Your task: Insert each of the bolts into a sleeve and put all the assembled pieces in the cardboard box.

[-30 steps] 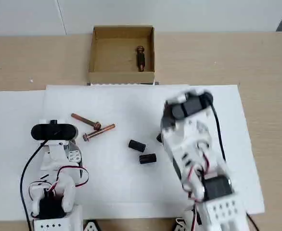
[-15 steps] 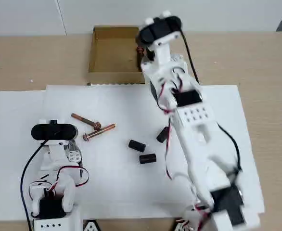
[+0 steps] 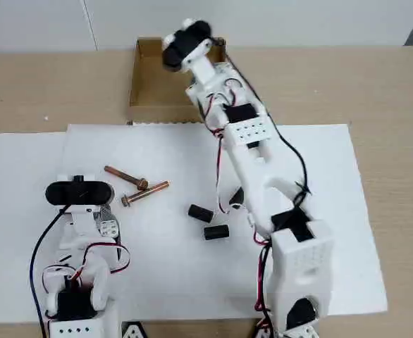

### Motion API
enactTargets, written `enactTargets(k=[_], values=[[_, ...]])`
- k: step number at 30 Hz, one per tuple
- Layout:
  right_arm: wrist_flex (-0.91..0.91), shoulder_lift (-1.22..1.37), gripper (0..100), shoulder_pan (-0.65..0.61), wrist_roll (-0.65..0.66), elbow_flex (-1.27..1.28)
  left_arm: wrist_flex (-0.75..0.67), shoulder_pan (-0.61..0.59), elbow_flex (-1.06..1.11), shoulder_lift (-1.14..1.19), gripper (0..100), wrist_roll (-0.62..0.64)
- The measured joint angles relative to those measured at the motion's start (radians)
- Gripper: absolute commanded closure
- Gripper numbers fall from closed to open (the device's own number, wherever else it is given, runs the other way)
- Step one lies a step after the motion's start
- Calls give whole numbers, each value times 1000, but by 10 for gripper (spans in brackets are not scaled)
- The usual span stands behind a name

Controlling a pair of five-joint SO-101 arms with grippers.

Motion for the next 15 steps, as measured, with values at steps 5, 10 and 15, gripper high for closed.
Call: enactTargets(k=[5,10,15], values=[[0,84,994,-26,25,-81,0,0,0,0,994,0],[0,120,936,-35,25,-126,0,0,0,0,994,0],[0,126,842,-46,25,-127,0,0,0,0,994,0]])
